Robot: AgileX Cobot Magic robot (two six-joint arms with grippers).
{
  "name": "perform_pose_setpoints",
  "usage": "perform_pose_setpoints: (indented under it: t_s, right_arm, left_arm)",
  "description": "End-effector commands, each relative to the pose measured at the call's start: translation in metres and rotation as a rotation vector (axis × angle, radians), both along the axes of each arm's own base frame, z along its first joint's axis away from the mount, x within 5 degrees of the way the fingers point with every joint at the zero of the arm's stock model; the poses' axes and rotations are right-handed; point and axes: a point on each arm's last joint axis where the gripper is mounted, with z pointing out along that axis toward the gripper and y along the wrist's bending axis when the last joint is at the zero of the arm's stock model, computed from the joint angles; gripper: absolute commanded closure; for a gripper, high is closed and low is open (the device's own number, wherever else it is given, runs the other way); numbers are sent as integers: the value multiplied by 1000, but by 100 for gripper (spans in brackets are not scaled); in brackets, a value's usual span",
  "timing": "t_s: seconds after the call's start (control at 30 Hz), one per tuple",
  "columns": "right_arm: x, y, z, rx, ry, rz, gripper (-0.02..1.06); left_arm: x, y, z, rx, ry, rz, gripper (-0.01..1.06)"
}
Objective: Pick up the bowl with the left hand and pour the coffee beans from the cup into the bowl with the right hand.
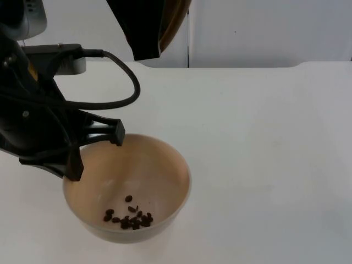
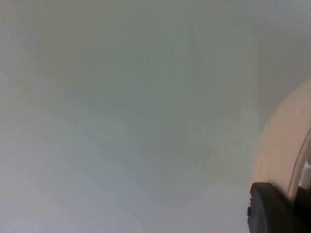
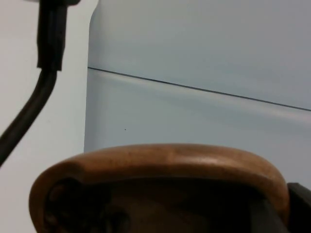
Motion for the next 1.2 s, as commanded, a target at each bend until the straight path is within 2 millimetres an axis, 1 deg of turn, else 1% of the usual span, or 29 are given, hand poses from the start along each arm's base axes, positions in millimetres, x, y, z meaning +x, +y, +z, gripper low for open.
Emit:
perform_pose_setpoints:
  t_s: [0.0, 0.17, 0.27, 0.5, 0.67, 0.73, 0.87, 1.03, 1.07, 1.17]
  right_arm:
    - [-3, 1, 7, 12, -17, 19, 105]
    - [-4, -3, 12, 33, 8, 15, 105]
    - [-1, -6, 10, 60, 45, -7, 105]
    - [7, -10, 8, 102, 62, -44, 105]
    - [14, -16, 3, 145, 137, -89, 105]
    - [13, -16, 2, 162, 148, -95, 105]
    - [18, -23, 6, 210, 170, -127, 105]
    - [25, -36, 14, 308, 260, -186, 105]
    - [25, -36, 14, 308, 260, -186, 105]
    - [30, -48, 22, 377, 300, -226, 105]
  left_arm:
    - [-1, -2, 2, -17, -8, 9, 105]
    - [-1, -2, 2, -17, -8, 9, 105]
    - [-1, -2, 2, -17, -8, 9, 105]
    - [-1, -2, 2, -17, -8, 9, 105]
    - [-1, -2, 2, -18, -10, 9, 105]
    - [-1, -2, 2, -18, -10, 9, 105]
    - [-1, -2, 2, -19, -12, 9, 105]
    - [-1, -2, 2, -19, -12, 9, 105]
    - [-1, -2, 2, -19, -12, 9, 105]
    - [-1, -2, 2, -19, -12, 9, 105]
